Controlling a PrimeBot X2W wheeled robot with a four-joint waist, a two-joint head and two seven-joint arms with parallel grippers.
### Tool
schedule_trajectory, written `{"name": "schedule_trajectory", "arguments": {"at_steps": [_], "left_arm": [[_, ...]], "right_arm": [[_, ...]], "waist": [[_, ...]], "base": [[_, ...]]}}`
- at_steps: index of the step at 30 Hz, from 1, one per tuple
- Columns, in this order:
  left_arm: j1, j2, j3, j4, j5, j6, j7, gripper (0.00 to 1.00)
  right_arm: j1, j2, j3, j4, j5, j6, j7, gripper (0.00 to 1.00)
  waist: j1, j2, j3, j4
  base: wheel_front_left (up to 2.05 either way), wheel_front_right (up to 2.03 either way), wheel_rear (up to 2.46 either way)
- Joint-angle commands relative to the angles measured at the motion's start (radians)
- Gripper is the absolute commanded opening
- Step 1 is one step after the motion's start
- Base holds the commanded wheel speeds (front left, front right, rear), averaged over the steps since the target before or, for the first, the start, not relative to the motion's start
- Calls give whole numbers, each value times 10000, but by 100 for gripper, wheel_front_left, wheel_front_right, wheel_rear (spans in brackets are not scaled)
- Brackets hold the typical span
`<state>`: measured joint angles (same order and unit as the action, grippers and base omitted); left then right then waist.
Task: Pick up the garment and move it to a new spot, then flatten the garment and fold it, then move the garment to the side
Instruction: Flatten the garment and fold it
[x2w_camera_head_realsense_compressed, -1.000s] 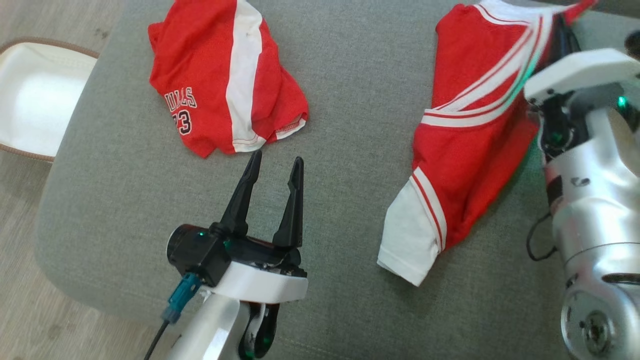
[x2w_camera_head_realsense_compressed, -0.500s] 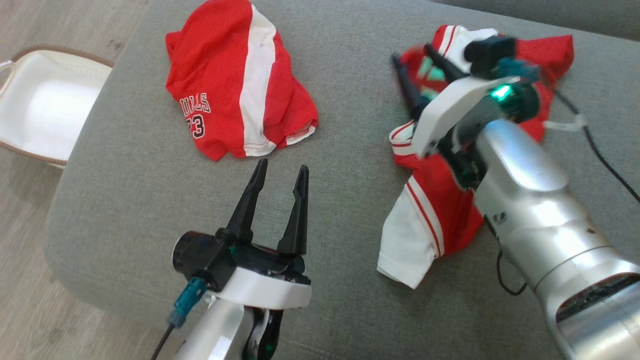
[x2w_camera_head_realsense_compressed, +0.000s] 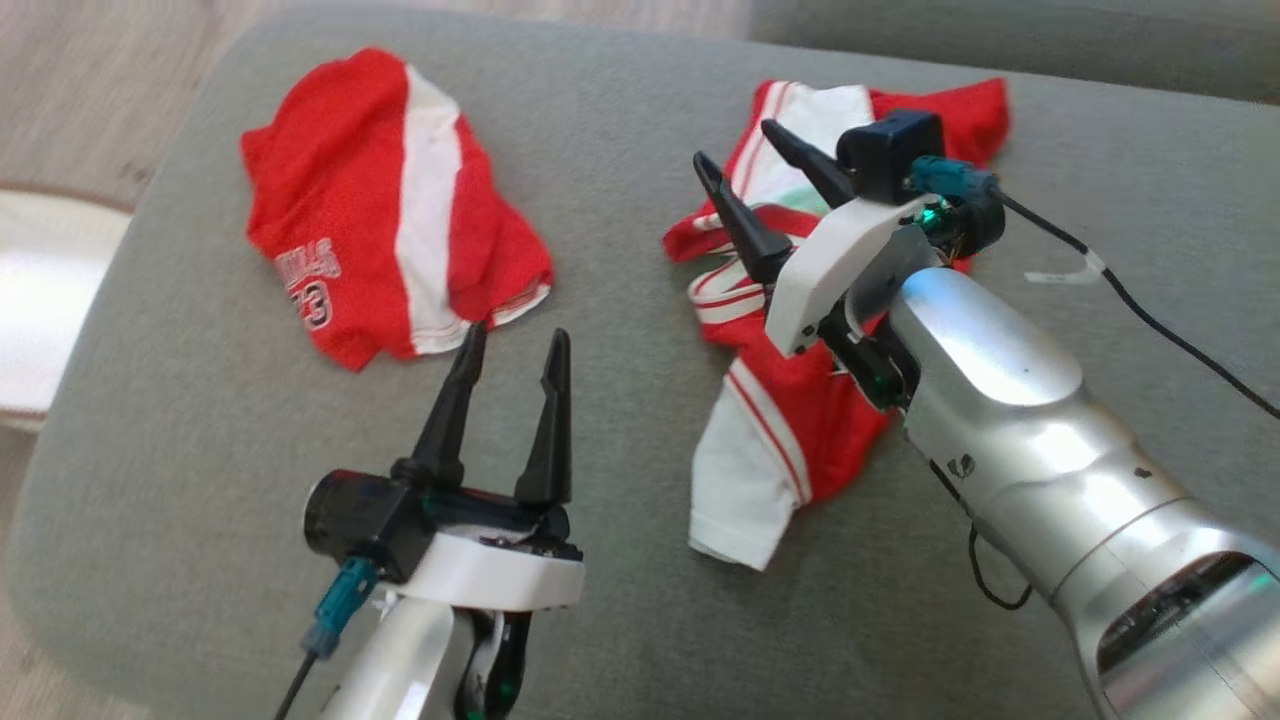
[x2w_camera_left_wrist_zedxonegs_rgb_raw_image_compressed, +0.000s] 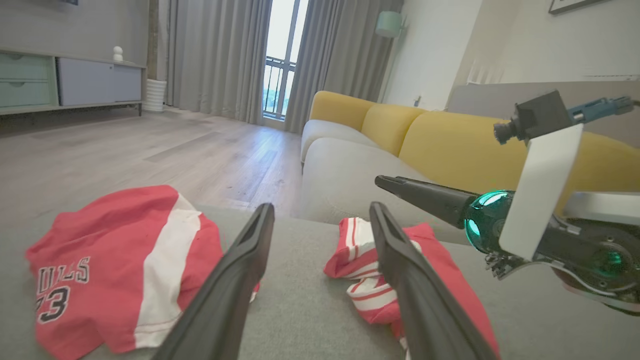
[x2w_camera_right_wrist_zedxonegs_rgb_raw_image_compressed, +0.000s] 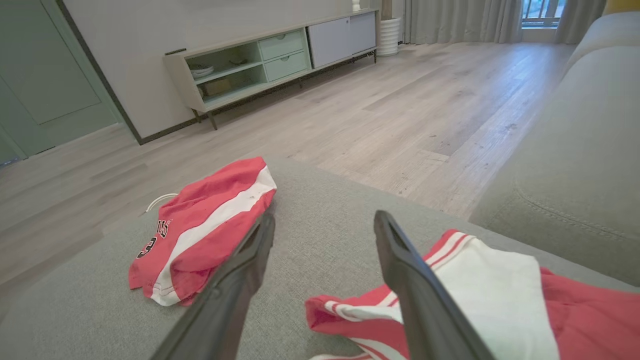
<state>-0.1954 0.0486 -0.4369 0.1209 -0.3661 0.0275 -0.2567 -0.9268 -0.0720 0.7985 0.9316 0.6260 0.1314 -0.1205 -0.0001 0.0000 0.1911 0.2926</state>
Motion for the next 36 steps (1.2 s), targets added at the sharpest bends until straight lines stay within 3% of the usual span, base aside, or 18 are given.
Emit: {"name": "schedule_trajectory", "arguments": {"at_steps": [1,5,14,18,26,36], "left_arm": [[-149,16,386,-371,90,-31,-51,100],[-28,16,595,-463,166,-51,-51,100],[297,16,884,-631,292,-52,-51,100],[306,16,971,-687,370,-80,-51,100],[318,16,1040,-698,436,-141,-51,100],[161,16,907,-686,444,-226,-51,100]], "right_arm": [[20,217,-38,-324,102,-7,-149,100],[17,181,-382,-413,334,-7,-572,100],[1242,-1300,-2330,-1363,265,-7,-1263,100],[2391,-1542,-3514,-1966,-222,-7,-1372,100],[4940,-597,-6112,-3614,-1671,-7,-1408,100],[5857,135,-7614,-5277,-3157,-7,-680,100]], "waist": [[1,0,-281,-322],[1,0,-622,-829],[1,0,-1078,-1940],[1,0,-1099,-2259],[1,0,-1016,-2603],[1,0,-701,-2364]], "base": [[0,0,0],[0,0,0],[0,0,0],[0,0,0],[0,0,0],[0,0,0]]}}
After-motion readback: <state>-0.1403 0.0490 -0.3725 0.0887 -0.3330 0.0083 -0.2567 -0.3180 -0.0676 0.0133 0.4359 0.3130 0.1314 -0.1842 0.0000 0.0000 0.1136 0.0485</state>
